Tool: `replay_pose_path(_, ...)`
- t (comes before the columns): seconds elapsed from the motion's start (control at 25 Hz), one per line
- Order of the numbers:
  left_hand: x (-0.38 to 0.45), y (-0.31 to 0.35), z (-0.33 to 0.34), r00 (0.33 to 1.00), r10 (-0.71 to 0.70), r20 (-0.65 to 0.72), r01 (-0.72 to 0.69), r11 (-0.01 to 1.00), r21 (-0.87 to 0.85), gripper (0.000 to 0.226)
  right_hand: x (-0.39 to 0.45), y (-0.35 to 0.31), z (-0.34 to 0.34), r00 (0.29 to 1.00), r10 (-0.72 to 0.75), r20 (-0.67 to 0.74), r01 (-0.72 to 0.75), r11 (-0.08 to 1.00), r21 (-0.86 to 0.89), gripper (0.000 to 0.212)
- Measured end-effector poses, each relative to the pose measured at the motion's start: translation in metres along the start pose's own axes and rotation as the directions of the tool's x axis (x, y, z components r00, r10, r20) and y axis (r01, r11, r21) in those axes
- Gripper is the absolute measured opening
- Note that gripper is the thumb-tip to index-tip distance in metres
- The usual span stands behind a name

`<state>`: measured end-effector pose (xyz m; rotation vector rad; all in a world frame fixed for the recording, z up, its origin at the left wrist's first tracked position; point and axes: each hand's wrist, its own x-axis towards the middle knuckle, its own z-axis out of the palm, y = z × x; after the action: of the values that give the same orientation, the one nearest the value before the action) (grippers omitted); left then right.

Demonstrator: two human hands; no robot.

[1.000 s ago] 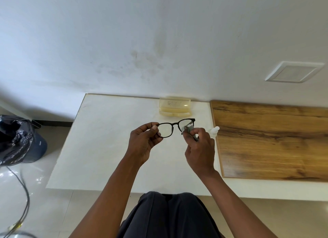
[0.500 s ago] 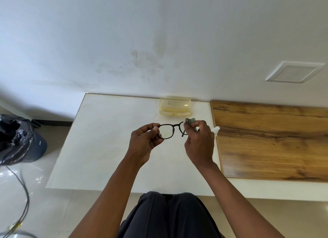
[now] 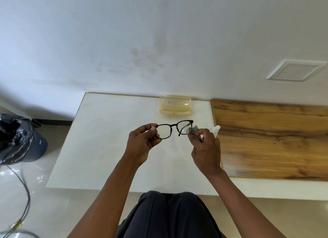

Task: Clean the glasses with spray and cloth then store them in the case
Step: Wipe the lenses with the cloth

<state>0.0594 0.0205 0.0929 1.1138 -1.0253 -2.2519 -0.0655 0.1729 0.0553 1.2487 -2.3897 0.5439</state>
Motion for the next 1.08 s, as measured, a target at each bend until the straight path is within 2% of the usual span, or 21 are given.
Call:
replay_pose_path(0.16, -0.001, 0.001, 0.001, 1.000, -0.001, 0.007, 0.001, 1.000, 0.013, 0.015, 0.012, 0.002, -0.007, 0.999, 0.054, -0.004, -0.054, 0.999, -0.005, 0.052)
replay_pose_path(0.4, -0.002, 0.001, 0.001, 1.000, -0.005, 0.007, 0.005, 1.000, 0.011, 0.015, 0.026, -0.011, -0.006, 0.999, 0.052, -0.012, -0.052, 0.999, -0.005, 0.054)
replay_pose_path(0.68, -0.003, 0.000, 0.003, 1.000, 0.008, -0.007, -0.008, 1.000, 0.011, 0.015, 0.016, -0.019, 0.001, 0.996, -0.087, -0.009, 0.088, 0.996, 0.014, 0.052)
replay_pose_path(0.84, -0.002, 0.001, 0.001, 1.000, 0.007, -0.016, -0.007, 1.000, 0.004, 0.014, 0.001, -0.003, 0.004, 0.984, -0.174, 0.029, 0.175, 0.984, -0.041, 0.050)
replay_pose_path(1.08, -0.001, 0.001, -0.003, 1.000, -0.001, -0.011, 0.001, 1.000, 0.013, 0.014, 0.006, 0.013, -0.001, 0.996, -0.086, -0.026, 0.083, 0.991, -0.109, 0.040)
